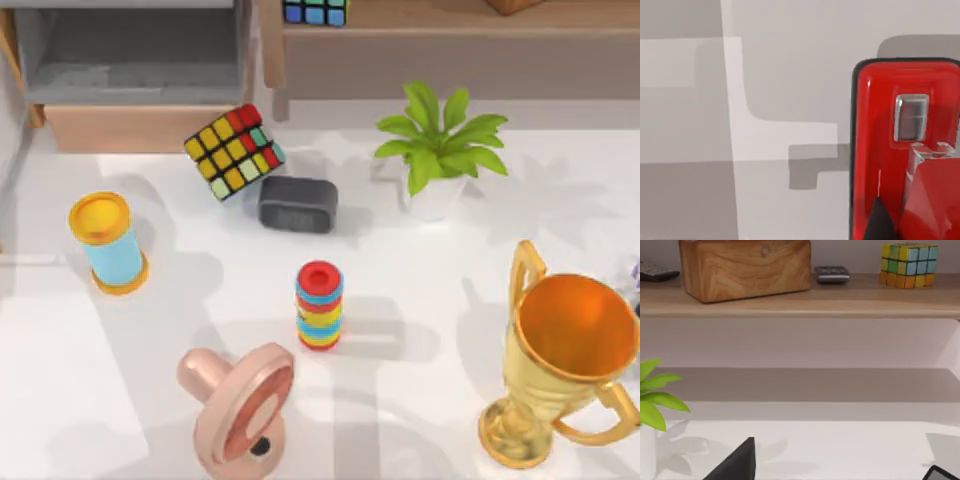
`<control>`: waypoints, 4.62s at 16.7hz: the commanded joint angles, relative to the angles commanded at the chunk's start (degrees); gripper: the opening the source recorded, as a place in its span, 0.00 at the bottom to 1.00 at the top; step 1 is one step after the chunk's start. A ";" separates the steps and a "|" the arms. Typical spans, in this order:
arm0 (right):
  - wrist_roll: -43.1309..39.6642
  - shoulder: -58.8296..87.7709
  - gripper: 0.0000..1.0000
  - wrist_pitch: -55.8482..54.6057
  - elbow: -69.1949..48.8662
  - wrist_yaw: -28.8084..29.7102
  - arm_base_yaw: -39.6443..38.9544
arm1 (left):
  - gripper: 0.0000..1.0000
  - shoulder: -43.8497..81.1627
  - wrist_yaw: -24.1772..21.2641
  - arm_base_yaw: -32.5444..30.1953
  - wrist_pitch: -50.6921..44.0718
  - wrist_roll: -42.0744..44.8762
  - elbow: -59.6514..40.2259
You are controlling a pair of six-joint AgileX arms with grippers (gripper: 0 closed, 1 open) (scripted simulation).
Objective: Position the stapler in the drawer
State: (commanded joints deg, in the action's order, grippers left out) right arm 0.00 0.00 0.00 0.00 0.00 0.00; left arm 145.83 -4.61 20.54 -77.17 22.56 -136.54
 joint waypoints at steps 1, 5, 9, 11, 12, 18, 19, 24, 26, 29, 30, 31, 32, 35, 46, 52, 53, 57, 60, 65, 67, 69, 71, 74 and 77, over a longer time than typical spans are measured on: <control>0.00 0.00 1.00 0.00 0.00 0.00 0.00 | 0.00 0.00 0.00 0.00 0.00 0.00 0.00; 0.00 0.00 1.00 0.00 0.00 0.00 0.00 | 0.00 -0.16 0.04 -0.24 0.94 0.02 0.93; 0.00 0.00 1.00 0.00 0.00 0.00 0.00 | 0.00 -0.15 0.00 -0.07 2.23 -0.06 2.30; 0.00 0.00 1.00 0.00 0.00 0.00 0.00 | 0.00 -0.08 0.00 -0.05 2.34 -0.05 2.41; 0.00 0.00 1.00 0.00 0.00 0.00 0.00 | 0.00 -0.08 0.00 -0.05 2.34 -0.05 2.41; 0.00 0.00 1.00 0.00 0.00 0.00 0.00 | 0.38 -0.08 0.00 -0.05 2.34 -0.05 2.41; 0.00 0.00 1.00 0.00 0.00 0.00 0.00 | 0.45 -0.08 0.00 -0.05 2.34 -0.05 2.41; 0.00 0.00 1.00 0.00 0.00 0.00 0.00 | 0.83 -0.08 0.00 -0.05 2.34 -0.05 2.41; 0.00 0.00 1.00 0.00 0.00 0.00 0.00 | 0.98 -0.08 0.00 -0.05 2.34 -0.05 2.41; 0.00 0.00 1.00 0.00 0.00 0.00 0.00 | 1.00 -0.08 0.00 -0.05 2.34 -0.05 2.41; 0.00 0.00 1.00 0.00 0.00 0.00 0.00 | 1.00 -0.08 0.00 -0.05 2.34 -0.05 2.41; 0.00 0.00 1.00 0.00 0.00 0.00 0.00 | 1.00 -0.08 0.00 -0.05 2.34 -0.05 2.41; 0.00 0.00 1.00 0.00 0.00 0.00 0.00 | 1.00 -0.08 0.00 -0.05 2.34 -0.05 2.41; 0.00 0.00 1.00 0.00 0.00 0.00 0.00 | 1.00 -0.09 0.00 -0.18 2.33 -0.05 2.40; 0.00 0.00 1.00 0.00 0.00 0.00 0.00 | 1.00 -18.51 -4.82 3.83 25.19 14.59 19.61; 0.00 0.00 1.00 0.00 0.00 0.00 0.00 | 1.00 -30.33 -9.75 13.36 56.07 31.51 40.25; 0.00 0.00 1.00 0.00 0.00 0.00 0.00 | 1.00 -31.89 -10.71 15.17 61.93 34.45 44.10; 0.00 0.00 1.00 0.00 0.00 0.00 0.00 | 1.00 -36.69 -15.03 22.01 86.08 45.60 60.08; 0.00 0.00 1.00 0.00 0.00 0.00 0.00 | 1.00 -38.01 -18.75 26.01 104.02 52.76 72.33; 0.00 0.00 1.00 0.00 0.00 0.00 0.00 | 1.00 -36.66 -25.87 28.69 131.38 61.53 91.05; 0.00 0.00 1.00 0.00 0.00 0.00 0.00 | 1.00 -35.56 -28.96 27.94 140.72 63.86 97.14; 0.00 0.00 1.00 0.00 0.00 0.00 0.00 | 1.00 -34.42 -31.98 26.47 148.94 65.67 102.29; 0.00 0.00 1.00 0.00 0.00 0.00 0.00 | 1.00 -33.37 -34.72 24.61 155.76 66.99 106.34; 0.00 0.00 1.00 0.00 0.00 0.00 0.00 | 1.00 -32.19 -37.81 21.92 162.85 68.20 110.21; 0.00 0.00 1.00 0.00 0.00 0.00 0.00 | 1.00 -31.73 -39.02 20.66 165.44 68.60 111.48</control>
State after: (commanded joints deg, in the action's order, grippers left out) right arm 0.00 0.00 0.00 0.00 0.00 0.00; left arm 114.11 -43.63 41.20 88.27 91.15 -25.07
